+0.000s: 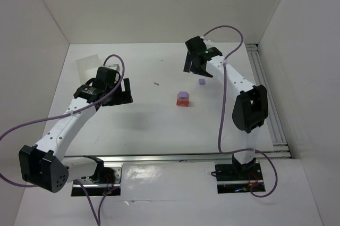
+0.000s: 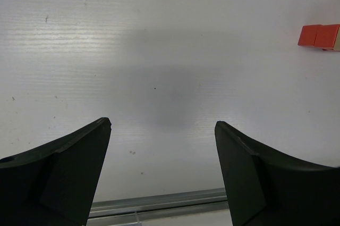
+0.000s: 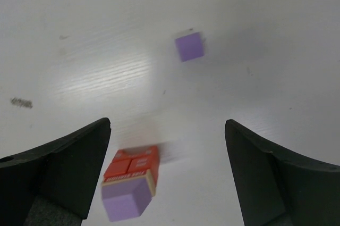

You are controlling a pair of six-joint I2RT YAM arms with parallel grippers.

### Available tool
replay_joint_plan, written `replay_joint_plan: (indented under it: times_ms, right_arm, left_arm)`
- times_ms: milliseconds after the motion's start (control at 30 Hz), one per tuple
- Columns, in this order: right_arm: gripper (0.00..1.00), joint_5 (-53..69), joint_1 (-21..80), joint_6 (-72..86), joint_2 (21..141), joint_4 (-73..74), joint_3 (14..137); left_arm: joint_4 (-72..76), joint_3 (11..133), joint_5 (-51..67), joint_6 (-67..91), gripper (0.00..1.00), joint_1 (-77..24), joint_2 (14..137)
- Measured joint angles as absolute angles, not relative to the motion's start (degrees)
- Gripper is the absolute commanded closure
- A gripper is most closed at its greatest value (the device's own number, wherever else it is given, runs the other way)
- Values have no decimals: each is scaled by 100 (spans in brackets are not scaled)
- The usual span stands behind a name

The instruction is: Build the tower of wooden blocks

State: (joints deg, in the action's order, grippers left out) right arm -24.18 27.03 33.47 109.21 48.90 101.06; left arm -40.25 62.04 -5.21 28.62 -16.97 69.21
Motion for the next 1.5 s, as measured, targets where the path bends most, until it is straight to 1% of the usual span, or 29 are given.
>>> replay_joint_plan:
  times_ms: [100, 200, 367, 467, 533, 600, 667, 700, 800, 967, 1033, 1067, 1167, 1267, 1300, 1333, 1400, 1500]
  right_arm:
    - [7, -2370, 2239, 3221, 11063, 4831, 10090]
    - [14, -2224, 1929, 3020, 11268, 4676, 10005]
    - [15, -1739, 1629, 2554, 11666, 4193, 9699]
    - [17, -1490, 1544, 2281, 11922, 3983, 9607]
    - [20, -1398, 1516, 2161, 12062, 3889, 9594]
    - [26, -1328, 1483, 2060, 12167, 3763, 9583]
    - [29, -1278, 1461, 1975, 12237, 3603, 9555]
    - [32, -1256, 1448, 1951, 12274, 3564, 9555]
    - [38, -1208, 1380, 1848, 12403, 3476, 9555]
    - [38, -1131, 1341, 1806, 12499, 3339, 9555]
    - [40, -1125, 1334, 1796, 12508, 3301, 9555]
    - [44, -1120, 1334, 1791, 12510, 3295, 9555]
    - [45, -1114, 1334, 1785, 12512, 3277, 9555]
    - [51, -1118, 1334, 1765, 12512, 3269, 9568]
    - [55, -1133, 1334, 1763, 12512, 3269, 9579]
    - [63, -1155, 1347, 1756, 12514, 3271, 9598]
    - [71, -1203, 1361, 1728, 12514, 3269, 9629]
    - [72, -1393, 1424, 1734, 12512, 3288, 9701]
  left_arm:
    - [-4025, 6204, -528, 2862, 8, -1697, 6921]
    - [-4025, 6204, -532, 2862, 8, -1697, 6921]
    - [-4021, 6204, -554, 2862, 8, -1697, 6928]
    - [-4021, 6204, -565, 2862, 8, -1697, 6954]
    - [-4018, 6204, -569, 2862, 8, -1697, 6987]
    - [-4016, 6204, -572, 2862, 8, -1697, 7026]
    - [-4016, 6204, -569, 2862, 8, -1697, 7067]
    - [-4014, 6204, -569, 2862, 8, -1697, 7089]
    - [-4014, 6204, -569, 2862, 8, -1697, 7142]
    - [-4005, 6204, -569, 2862, 8, -1697, 7179]
    - [-4001, 6204, -572, 2862, 8, -1697, 7183]
    - [-3997, 6204, -572, 2862, 8, -1697, 7183]
    - [-3988, 6204, -576, 2862, 8, -1699, 7183]
    - [-3983, 6204, -578, 2862, 8, -1697, 7183]
    - [-3983, 6204, -580, 2862, 8, -1697, 7183]
    - [-3981, 6204, -580, 2862, 8, -1697, 7183]
    - [-3983, 6204, -582, 2862, 8, -1697, 7183]
    - [-3981, 6204, -585, 2862, 8, -1697, 7183]
